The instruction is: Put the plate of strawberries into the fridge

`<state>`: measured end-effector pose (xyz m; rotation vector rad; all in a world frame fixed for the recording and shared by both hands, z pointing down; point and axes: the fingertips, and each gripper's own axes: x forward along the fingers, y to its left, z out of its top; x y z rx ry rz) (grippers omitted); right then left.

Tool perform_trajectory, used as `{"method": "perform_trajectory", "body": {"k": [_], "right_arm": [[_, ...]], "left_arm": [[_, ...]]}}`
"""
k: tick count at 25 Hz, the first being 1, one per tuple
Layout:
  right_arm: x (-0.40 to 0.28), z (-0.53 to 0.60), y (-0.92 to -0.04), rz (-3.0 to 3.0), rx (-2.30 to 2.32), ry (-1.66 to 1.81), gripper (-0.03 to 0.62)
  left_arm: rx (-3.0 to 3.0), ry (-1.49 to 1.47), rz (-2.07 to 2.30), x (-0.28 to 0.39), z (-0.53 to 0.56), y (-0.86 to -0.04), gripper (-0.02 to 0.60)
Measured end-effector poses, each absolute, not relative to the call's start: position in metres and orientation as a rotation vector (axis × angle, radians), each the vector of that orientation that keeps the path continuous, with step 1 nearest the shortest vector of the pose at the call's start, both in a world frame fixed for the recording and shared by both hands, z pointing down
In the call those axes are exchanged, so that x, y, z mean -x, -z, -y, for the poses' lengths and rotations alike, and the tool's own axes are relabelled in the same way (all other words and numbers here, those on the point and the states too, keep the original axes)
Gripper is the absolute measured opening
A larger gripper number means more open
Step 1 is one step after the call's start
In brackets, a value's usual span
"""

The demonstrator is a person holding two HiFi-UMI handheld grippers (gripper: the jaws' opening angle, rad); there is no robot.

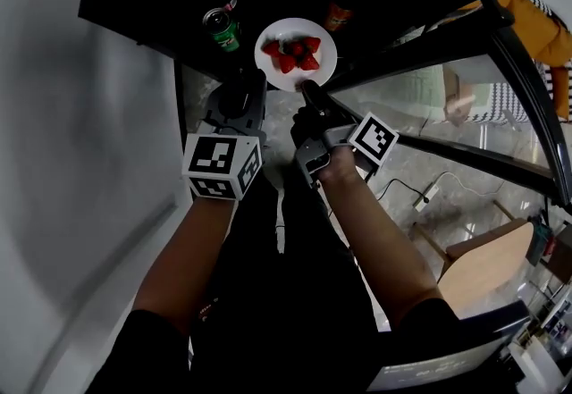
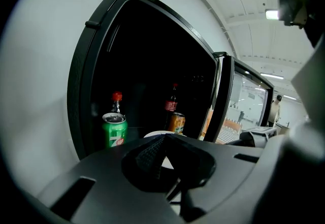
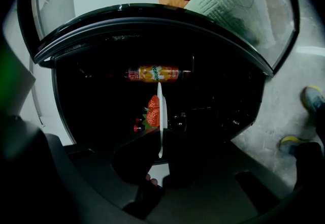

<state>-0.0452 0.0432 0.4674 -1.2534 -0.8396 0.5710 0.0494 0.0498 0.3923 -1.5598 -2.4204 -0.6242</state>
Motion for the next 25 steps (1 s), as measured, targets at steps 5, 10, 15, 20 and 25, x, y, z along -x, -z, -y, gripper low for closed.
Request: {"method": "perform_trajectory", "body": {"k": [5,10,15,20,25], "right_arm": [[0.046,-0.04,-0.467,0.835,1.267,-0.576,0.02],[0.045,-0.037,-0.454,0.81,1.287,-0.586,0.02],[0.047,-0.034,-0.455,0.814,1.303,-0.594,0.02],[0.046,-0.038,-0.46,0.817,1.303,-0.602,0.019],[0.045,-0.039,-0.467,0.827,1.296,-0.609,0.018]], "left_arm": [[1.58,0.629,2.437,-0.04,-0.042,-0.388,0.005],[1.634,0.573,2.408,-0.041,-0.037,-0.377,0.005],[1.651,0.561,2.398,-0.044,-0.031,-0.382,0.005],[1.649,0.556,2.383,-0.046,-0.033,-0.39,0.005],[1.647,0.56,2.382,-0.048,-0.033,-0.398,0.005]]}}
